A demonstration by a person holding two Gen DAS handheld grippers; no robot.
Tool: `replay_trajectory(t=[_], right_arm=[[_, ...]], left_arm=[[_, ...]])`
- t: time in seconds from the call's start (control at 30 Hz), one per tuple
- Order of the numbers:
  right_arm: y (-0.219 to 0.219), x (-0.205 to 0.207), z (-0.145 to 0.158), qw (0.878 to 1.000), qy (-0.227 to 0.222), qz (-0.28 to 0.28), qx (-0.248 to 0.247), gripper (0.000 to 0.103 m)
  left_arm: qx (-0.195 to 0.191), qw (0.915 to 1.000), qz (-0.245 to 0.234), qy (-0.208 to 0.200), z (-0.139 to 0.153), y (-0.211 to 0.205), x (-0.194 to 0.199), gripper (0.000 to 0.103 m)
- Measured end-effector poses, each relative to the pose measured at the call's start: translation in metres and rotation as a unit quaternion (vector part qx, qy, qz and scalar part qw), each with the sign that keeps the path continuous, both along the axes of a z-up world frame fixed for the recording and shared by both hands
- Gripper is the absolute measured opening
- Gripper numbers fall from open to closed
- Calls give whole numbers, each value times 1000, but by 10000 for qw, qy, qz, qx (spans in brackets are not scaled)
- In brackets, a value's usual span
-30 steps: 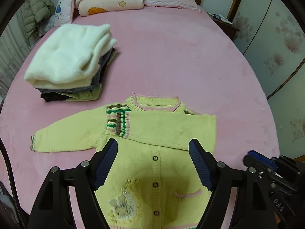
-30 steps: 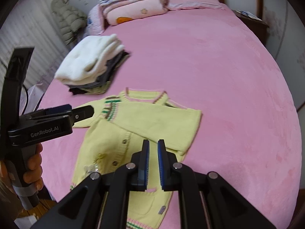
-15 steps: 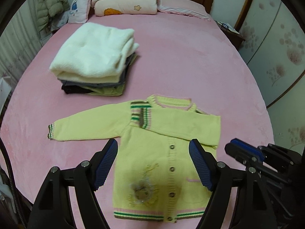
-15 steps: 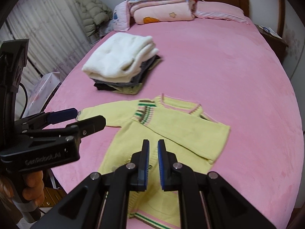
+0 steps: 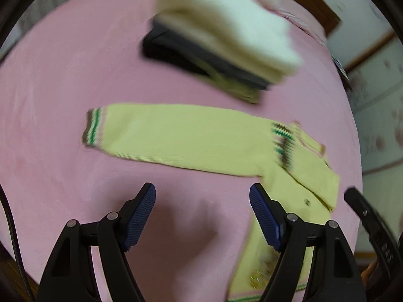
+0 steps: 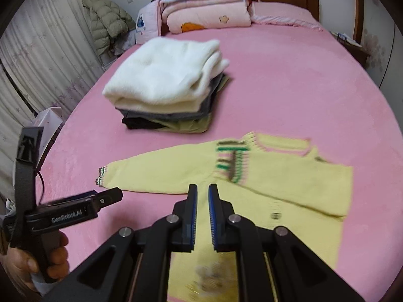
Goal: Fold large clothes
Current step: 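Move the left tool to the cuff of the other sleeve, then grasp and lift the other striped cuff with the left tool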
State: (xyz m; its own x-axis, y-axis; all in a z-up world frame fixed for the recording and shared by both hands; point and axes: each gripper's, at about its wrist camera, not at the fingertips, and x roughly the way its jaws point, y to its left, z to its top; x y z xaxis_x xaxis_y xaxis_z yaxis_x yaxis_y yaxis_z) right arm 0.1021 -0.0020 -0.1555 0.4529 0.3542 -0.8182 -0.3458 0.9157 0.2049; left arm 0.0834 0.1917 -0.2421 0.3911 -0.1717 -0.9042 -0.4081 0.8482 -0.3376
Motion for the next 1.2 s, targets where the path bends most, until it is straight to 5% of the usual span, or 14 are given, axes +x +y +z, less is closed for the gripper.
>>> replay_trajectory(t=[0.27, 0.53, 0.6, 0.67, 0.77, 0.97, 1.2], right_arm=[[66, 12, -48, 9990, 333, 300, -62, 9], [83, 20, -66, 9980, 485, 370, -149, 9], [83, 21, -68, 9980, 519, 338, -126, 9], [80, 20, -68, 9981, 532, 294, -110, 9], [75, 20, -71, 9979, 603, 215, -88, 9], [49, 21, -68, 9979, 651, -53, 1, 9], [-19, 29, -63, 9951, 623, -762, 75, 9]], left_arm=[[-752, 9910, 1103, 43, -78, 81, -6, 76], [-1100, 9825, 1491, -201, -102, 102, -1, 75], [-1024, 9824, 1541, -249, -102, 105, 2, 58], [-963, 9831, 1542, -234, -101, 107, 10, 8], [-651, 9874, 1422, -247, -85, 109, 15, 7], [435, 9939, 182, -994, -4, 42, 39, 7], [362, 9798, -977, -1707, 48, -63, 82, 7]])
